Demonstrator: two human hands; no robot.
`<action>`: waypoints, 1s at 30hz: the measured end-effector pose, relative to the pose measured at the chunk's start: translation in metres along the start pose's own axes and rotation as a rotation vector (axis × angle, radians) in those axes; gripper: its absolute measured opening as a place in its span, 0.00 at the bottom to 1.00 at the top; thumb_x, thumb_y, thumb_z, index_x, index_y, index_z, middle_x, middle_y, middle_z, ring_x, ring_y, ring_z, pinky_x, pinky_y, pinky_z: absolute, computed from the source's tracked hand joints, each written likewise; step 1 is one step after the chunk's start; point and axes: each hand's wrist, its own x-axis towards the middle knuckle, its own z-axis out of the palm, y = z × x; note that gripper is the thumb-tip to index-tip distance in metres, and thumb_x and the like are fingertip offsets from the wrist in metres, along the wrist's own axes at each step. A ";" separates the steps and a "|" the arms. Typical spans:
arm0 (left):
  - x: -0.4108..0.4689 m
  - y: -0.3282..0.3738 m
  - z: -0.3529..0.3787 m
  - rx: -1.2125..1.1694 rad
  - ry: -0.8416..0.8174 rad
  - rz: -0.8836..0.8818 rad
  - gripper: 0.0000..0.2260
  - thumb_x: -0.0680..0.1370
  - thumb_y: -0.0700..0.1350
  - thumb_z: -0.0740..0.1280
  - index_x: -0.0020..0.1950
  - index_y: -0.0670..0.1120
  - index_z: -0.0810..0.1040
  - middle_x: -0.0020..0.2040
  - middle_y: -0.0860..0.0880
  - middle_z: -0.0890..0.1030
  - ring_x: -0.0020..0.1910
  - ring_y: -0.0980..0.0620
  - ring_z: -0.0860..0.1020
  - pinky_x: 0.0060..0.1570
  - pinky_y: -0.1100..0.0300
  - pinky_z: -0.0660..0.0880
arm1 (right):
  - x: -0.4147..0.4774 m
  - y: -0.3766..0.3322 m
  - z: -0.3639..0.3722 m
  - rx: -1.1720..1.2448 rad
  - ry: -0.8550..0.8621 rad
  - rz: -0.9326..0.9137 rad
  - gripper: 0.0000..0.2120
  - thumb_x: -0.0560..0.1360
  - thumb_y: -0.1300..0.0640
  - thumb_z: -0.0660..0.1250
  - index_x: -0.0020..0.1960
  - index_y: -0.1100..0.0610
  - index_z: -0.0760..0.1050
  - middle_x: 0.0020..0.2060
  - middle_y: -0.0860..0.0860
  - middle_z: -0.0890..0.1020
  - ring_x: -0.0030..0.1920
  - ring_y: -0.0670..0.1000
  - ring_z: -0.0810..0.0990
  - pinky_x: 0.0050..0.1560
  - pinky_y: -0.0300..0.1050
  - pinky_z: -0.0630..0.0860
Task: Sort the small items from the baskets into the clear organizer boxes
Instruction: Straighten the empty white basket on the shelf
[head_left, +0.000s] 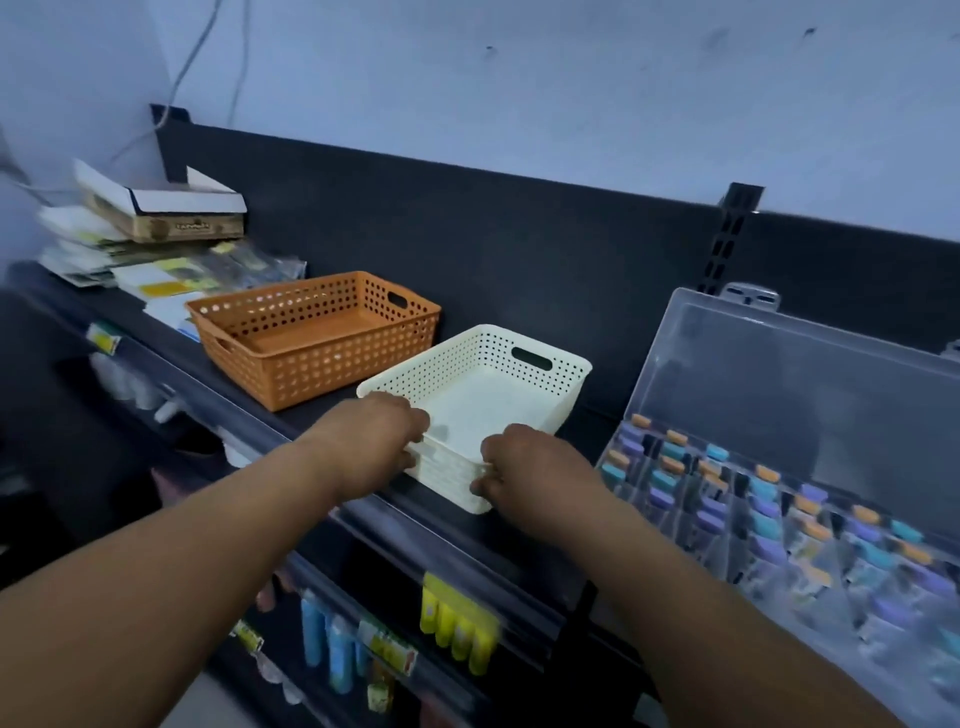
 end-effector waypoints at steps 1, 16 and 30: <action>0.002 -0.004 -0.001 -0.044 0.022 0.011 0.08 0.76 0.49 0.66 0.53 0.50 0.75 0.53 0.51 0.77 0.57 0.49 0.74 0.53 0.53 0.73 | 0.003 0.001 -0.002 0.024 0.010 -0.035 0.10 0.78 0.47 0.63 0.48 0.55 0.71 0.49 0.53 0.74 0.52 0.56 0.76 0.44 0.46 0.69; -0.010 -0.113 -0.123 0.157 0.685 0.071 0.05 0.75 0.49 0.67 0.46 0.48 0.76 0.42 0.50 0.74 0.46 0.45 0.74 0.36 0.56 0.66 | 0.063 -0.063 -0.107 0.087 0.548 -0.254 0.10 0.78 0.48 0.62 0.47 0.54 0.70 0.46 0.49 0.72 0.45 0.50 0.72 0.46 0.48 0.71; 0.028 -0.303 -0.046 0.086 0.406 0.178 0.08 0.78 0.53 0.63 0.49 0.49 0.75 0.47 0.51 0.75 0.52 0.48 0.74 0.45 0.52 0.74 | 0.198 -0.195 -0.041 0.017 0.459 0.009 0.13 0.80 0.44 0.58 0.44 0.53 0.68 0.45 0.48 0.72 0.44 0.50 0.72 0.43 0.47 0.72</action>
